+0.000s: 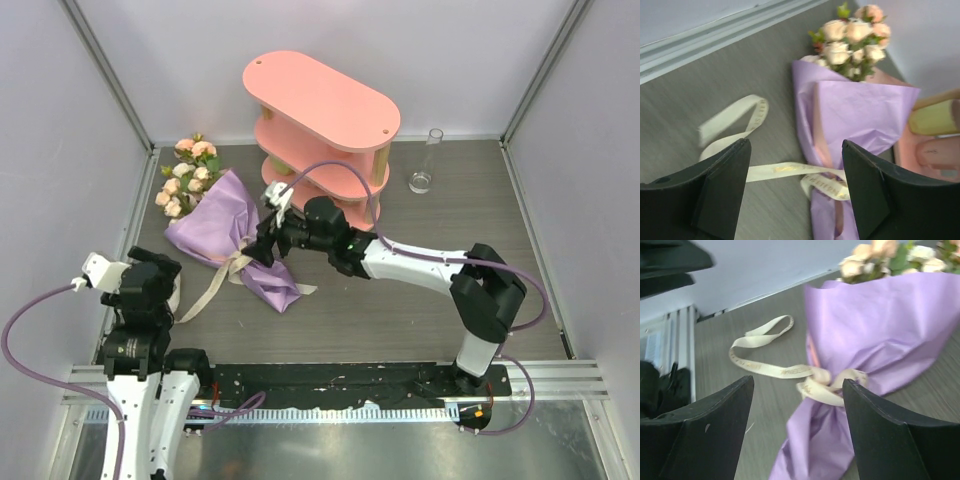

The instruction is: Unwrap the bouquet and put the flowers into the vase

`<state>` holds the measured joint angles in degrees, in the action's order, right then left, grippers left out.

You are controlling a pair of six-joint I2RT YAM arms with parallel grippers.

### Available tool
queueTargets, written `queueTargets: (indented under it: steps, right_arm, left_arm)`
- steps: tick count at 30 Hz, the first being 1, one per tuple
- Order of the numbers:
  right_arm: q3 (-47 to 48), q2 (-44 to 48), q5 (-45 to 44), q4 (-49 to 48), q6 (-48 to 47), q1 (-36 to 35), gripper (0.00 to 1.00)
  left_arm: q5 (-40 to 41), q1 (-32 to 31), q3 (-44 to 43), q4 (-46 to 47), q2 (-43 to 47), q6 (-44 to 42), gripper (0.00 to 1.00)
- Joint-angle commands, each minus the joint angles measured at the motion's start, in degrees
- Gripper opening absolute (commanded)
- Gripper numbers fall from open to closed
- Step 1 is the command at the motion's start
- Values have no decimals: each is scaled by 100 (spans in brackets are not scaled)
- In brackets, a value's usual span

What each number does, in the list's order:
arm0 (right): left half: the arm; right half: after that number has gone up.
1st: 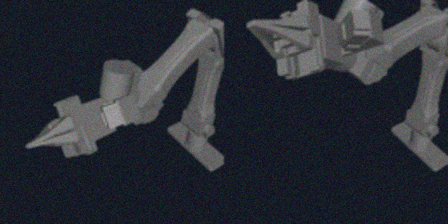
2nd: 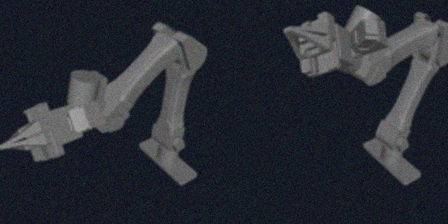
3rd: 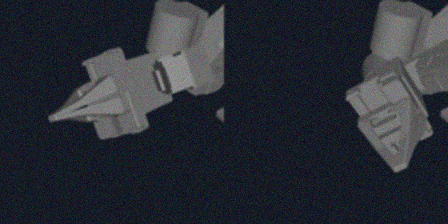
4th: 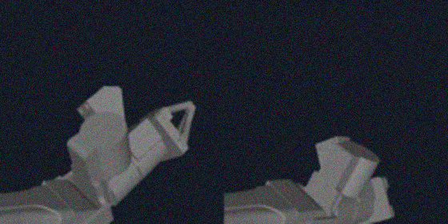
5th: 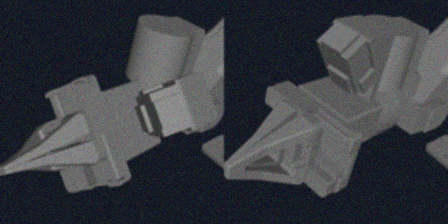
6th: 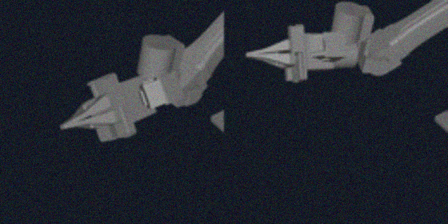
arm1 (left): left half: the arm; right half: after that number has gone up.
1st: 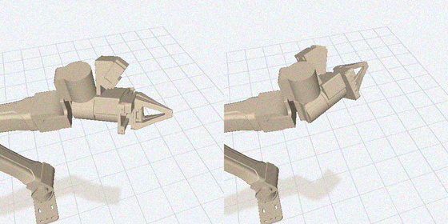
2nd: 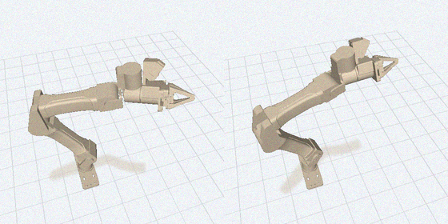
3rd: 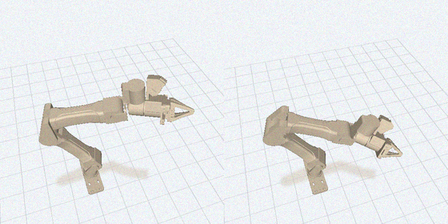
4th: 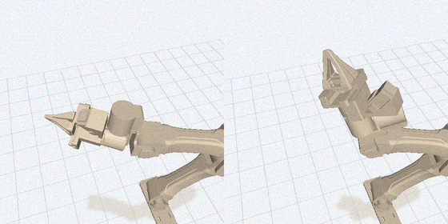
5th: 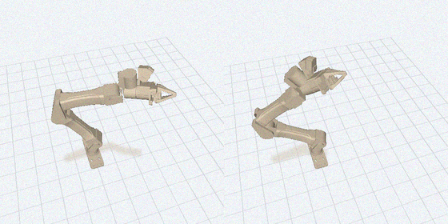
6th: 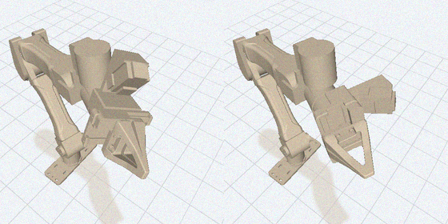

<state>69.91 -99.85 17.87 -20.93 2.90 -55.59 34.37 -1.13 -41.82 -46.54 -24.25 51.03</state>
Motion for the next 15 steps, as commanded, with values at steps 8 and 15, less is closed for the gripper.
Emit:
queueTargets:
  steps: [8,15]
  right_arm:
    - [689,-1088,-1003,895,142,226,41]
    - [1104,-1555,-1329,1276,-808,-443,30]
  left_arm:
    - [-3419,-19,78,2369,-1396,-348,57]
    - [-4290,-37,428,2939,-2488,21,34]
